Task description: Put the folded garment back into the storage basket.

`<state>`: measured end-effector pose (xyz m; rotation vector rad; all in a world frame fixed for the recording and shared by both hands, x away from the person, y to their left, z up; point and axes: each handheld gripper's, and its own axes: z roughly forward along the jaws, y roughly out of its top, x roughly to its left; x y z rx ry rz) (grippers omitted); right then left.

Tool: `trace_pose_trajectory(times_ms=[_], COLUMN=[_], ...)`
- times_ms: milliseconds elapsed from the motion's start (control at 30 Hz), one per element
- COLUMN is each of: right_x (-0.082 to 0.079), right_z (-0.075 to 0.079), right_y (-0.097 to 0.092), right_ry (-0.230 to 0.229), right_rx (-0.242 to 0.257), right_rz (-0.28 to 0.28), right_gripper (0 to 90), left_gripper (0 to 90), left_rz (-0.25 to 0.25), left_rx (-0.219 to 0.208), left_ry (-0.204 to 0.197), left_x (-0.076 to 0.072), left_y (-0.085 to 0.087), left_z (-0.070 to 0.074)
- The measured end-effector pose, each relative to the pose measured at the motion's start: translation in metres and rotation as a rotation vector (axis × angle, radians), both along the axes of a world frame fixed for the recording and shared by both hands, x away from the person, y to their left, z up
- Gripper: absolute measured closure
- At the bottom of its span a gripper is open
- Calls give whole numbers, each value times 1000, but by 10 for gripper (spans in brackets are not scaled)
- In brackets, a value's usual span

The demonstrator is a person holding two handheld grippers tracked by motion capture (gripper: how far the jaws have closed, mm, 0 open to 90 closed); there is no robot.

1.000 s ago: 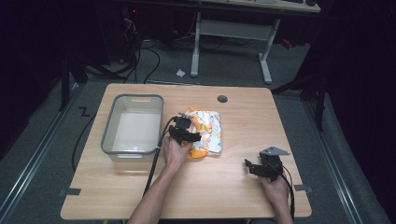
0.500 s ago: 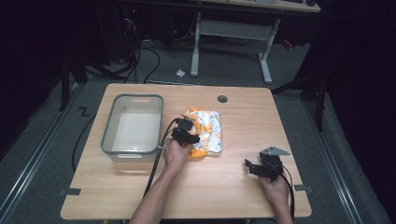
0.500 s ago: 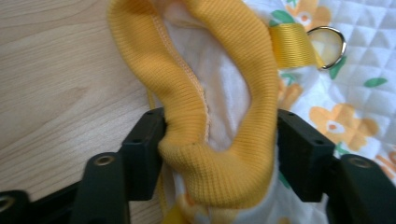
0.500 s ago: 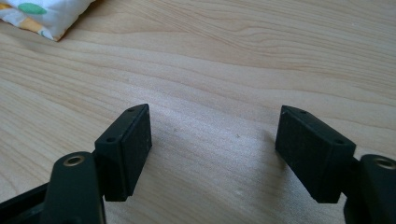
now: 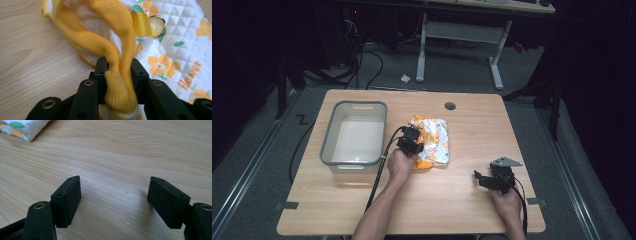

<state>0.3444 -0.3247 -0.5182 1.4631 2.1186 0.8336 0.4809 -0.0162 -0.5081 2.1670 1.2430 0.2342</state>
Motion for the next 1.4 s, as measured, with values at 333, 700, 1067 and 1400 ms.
trace_pose_trajectory(times_ms=[333, 700, 1067, 1400], right_x=[0, 0, 0, 0], right_z=[0, 0, 0, 0], right_y=[0, 0, 0, 0], right_ry=[0, 1, 2, 2], right_rx=[0, 1, 2, 1], right_rz=[-1, -2, -2, -1], right_gripper=[272, 272, 272, 272], left_gripper=[757, 765, 766, 766], left_rz=[-37, -75, -109, -124], left_rx=[-14, -62, -104, -129], left_ry=[-56, -137, -172, -198], left_x=[-7, -23, -34, -43], left_y=[3, 9, 16, 23], left_z=[16, 45, 64, 78])
